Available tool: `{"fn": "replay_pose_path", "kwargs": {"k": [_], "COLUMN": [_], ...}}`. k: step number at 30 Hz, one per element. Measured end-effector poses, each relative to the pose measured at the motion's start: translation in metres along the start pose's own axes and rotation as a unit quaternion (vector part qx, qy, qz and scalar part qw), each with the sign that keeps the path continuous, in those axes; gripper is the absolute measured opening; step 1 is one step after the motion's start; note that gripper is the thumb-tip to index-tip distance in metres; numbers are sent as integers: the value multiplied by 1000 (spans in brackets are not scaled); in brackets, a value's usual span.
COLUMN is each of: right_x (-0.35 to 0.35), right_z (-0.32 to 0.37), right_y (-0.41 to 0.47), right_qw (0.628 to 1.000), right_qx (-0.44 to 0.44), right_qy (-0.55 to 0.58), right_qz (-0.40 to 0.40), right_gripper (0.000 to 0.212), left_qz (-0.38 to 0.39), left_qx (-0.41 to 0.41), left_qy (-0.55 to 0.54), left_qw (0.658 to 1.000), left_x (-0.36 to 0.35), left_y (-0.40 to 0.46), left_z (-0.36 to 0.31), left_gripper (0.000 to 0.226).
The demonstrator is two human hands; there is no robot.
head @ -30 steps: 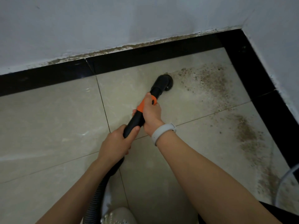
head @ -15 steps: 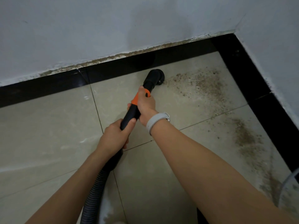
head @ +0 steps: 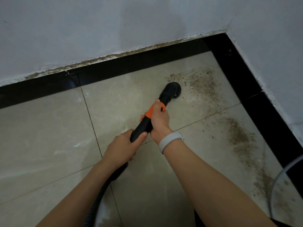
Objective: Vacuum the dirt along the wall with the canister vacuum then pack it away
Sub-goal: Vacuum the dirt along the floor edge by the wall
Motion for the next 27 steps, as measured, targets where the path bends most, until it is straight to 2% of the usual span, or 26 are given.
{"fn": "replay_pose_path", "kwargs": {"k": [4, 7, 10, 13, 17, 21, 27], "right_x": [26, 39, 24, -10, -51, -70, -63], "right_z": [3, 2, 3, 3, -5, 0, 27], "right_y": [0, 0, 2, 7, 14, 22, 35], "right_qw": [999, 997, 999, 1000, 996, 992, 995], "right_qx": [17, 27, 24, 14, -17, -22, -16], "right_qy": [23, 24, 7, -26, -66, -94, -79], "right_qz": [-42, -64, -48, 0, 65, 86, 63], "right_gripper": [29, 30, 31, 31, 36, 40, 42], "left_qz": [51, 62, 6, -73, -127, -118, -79], "left_qx": [-17, -19, -6, 13, 43, 54, 42], "left_qy": [2, 5, 23, 24, -4, -41, -54], "left_qw": [999, 998, 1000, 997, 991, 991, 995], "left_x": [-18, -24, -12, 12, 33, 37, 31], "left_y": [0, -1, -1, 1, 5, 17, 44], "left_z": [-9, -10, -5, 3, 14, 14, -8], "left_gripper": [45, 44, 43, 42, 46, 46, 48]}}
Point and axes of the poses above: each hand's wrist, its own y-axis towards the middle knuckle, its own x-axis out of the back of the hand, z = x × y, the point moved 10 cm from there along y, towards the middle knuckle, and after that the axes turned 6 degrees about y, right-handed, at the moved point
